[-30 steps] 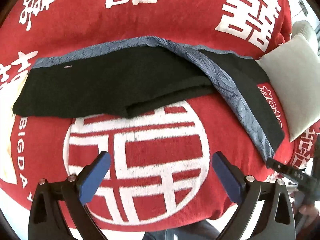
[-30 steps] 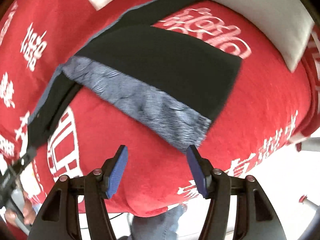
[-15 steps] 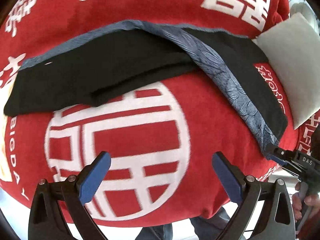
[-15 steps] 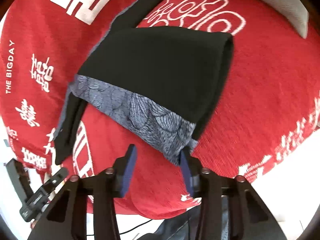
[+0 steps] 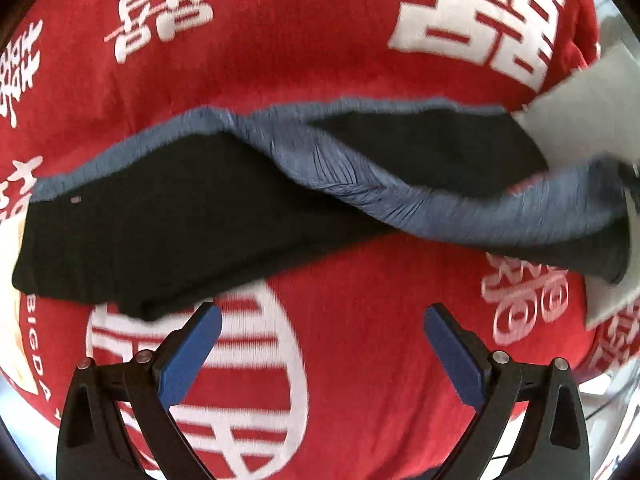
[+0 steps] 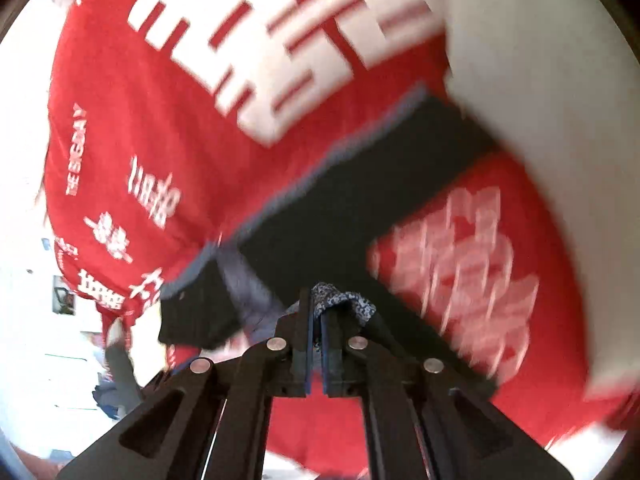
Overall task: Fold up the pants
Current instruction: 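Grasp the folded trousers' trim edge with both tools and lift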
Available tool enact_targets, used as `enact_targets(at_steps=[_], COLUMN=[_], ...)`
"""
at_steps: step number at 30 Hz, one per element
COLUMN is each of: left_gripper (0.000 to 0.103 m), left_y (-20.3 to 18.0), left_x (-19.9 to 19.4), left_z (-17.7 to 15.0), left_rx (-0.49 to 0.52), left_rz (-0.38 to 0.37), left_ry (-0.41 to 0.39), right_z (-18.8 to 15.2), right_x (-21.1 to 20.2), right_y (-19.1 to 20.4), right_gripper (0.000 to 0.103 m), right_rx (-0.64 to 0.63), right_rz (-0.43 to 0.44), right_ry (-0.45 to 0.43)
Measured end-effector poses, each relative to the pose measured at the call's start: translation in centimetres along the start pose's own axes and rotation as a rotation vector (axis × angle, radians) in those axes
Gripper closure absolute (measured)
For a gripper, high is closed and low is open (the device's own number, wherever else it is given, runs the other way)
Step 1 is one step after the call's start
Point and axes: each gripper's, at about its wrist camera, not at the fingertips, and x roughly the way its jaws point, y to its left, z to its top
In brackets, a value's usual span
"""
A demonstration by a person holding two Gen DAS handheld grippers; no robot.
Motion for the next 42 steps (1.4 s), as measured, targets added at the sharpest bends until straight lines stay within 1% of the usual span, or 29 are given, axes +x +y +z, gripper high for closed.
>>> enact_targets(at_steps=[1, 3, 5, 8, 9, 11, 12, 13, 14, 15, 16, 17, 18, 19, 20, 21, 22, 24, 25, 27, 28, 29, 32, 34, 36, 38, 40, 42], left_gripper=[0.002, 0.002, 0.002, 0.002, 0.002, 0.002, 0.002, 0.002, 0.002, 0.002, 0.002, 0.002, 0.002, 0.002, 0.002, 0.002, 0.002, 0.002, 0.002, 0.002, 0.002, 0.002, 0.001, 0.001, 0.001, 0.001, 0.001, 0.001], left_y=[-0.1, -0.3, -0.2, -0.2, -0.3, -0.6, -0.8, -1.0, -1.1, -1.3, -1.4, -1.4, -1.5, -1.5, -1.6, -1.7, -1.9, -2.1, -2.3, -2.5, -2.2, -2.1, -1.3, -0.8, -0.3, 0.5, 1.4, 2.3], left_x=[0.2, 0.7, 1.3, 2.8, 3.4, 4.4, 4.7, 5.0, 5.1, 5.1, 5.2, 5.3, 5.5, 5.7, 6.0, 6.4, 6.8, 7.7, 8.2, 9.4, 10.3, 11.0, 12.2, 12.6, 12.9, 12.8, 12.1, 11.2], left_z=[1.1, 2.7, 4.0, 6.1, 6.7, 7.8, 8.3, 8.9, 9.3, 9.8, 10.3, 10.6, 11.1, 11.5, 11.7, 12.1, 12.5, 13.1, 13.3, 13.7, 14.0, 14.1, 14.6, 15.1, 15.7, 16.4, 16.9, 17.2], left_rx=[-0.017, -0.047, -0.074, -0.113, -0.120, -0.126, -0.124, -0.118, -0.112, -0.105, -0.099, -0.096, -0.092, -0.086, -0.079, -0.072, -0.067, -0.063, -0.062, -0.058, -0.057, -0.058, -0.086, -0.104, -0.123, -0.158, -0.195, -0.216], left_rz=[0.009, 0.033, 0.053, 0.075, 0.083, 0.100, 0.107, 0.116, 0.120, 0.127, 0.134, 0.137, 0.144, 0.153, 0.163, 0.173, 0.185, 0.204, 0.212, 0.231, 0.250, 0.258, 0.237, 0.222, 0.210, 0.210, 0.230, 0.223], left_ry=[-0.013, -0.032, -0.046, -0.058, -0.058, -0.052, -0.050, -0.053, -0.057, -0.064, -0.070, -0.071, -0.071, -0.069, -0.065, -0.061, -0.059, -0.053, -0.051, -0.040, -0.031, -0.023, -0.015, -0.015, -0.013, -0.007, -0.021, -0.037], right_z=[3.1, 7.5, 11.1, 14.7, 15.4, 16.4, 16.6, 16.8, 16.9, 16.9, 17.0, 17.1, 17.1, 17.2, 17.3, 17.2, 16.9, 15.9, 15.0, 14.0, 13.6, 13.3, 13.2, 13.4, 13.9, 14.4, 14.6, 14.8], right_x=[0.2, 1.2, 2.4, 4.6, 5.2, 6.6, 7.0, 7.2, 6.8, 6.1, 5.4, 4.5, 4.0, 3.6, 3.6, 3.6, 3.9, 5.3, 6.7, 8.7, 9.9, 11.1, 13.8, 14.7, 15.1, 15.1, 14.8, 14.0], right_y=[-0.1, -0.3, -0.6, -1.3, -1.6, -1.9, -2.1, -2.2, -2.4, -2.3, -2.0, -1.7, -1.5, -1.4, -1.5, -1.7, -1.8, -2.4, -3.1, -4.2, -4.7, -5.2, -5.8, -5.4, -5.1, -5.0, -4.9, -4.4], right_gripper=[0.100, 0.100, 0.100, 0.100, 0.097, 0.095, 0.082, 0.059, 0.048, 0.032, 0.022, 0.022, 0.022, 0.022, 0.023, 0.039, 0.062, 0.074, 0.078, 0.079, 0.079, 0.079, 0.080, 0.081, 0.081, 0.080, 0.079, 0.079], right_rx=[-0.027, -0.062, -0.102, -0.134, -0.138, -0.142, -0.139, -0.132, -0.123, -0.125, -0.141, -0.162, -0.171, -0.163, -0.154, -0.149, -0.151, -0.159, -0.165, -0.175, -0.196, -0.209, -0.248, -0.291, -0.311, -0.299, -0.278, -0.263], right_rz=[-0.026, -0.063, -0.110, -0.174, -0.194, -0.255, -0.263, -0.264, -0.249, -0.234, -0.238, -0.238, -0.221, -0.201, -0.202, -0.222, -0.256, -0.323, -0.354, -0.395, -0.419, -0.453, -0.500, -0.530, -0.540, -0.533, -0.519, -0.499], right_ry=[-0.013, -0.024, -0.027, -0.006, 0.004, 0.040, 0.055, 0.063, 0.058, 0.038, -0.002, -0.042, -0.054, -0.044, -0.035, -0.028, -0.017, 0.042, 0.080, 0.123, 0.110, 0.117, 0.131, 0.115, 0.099, 0.098, 0.103, 0.096])
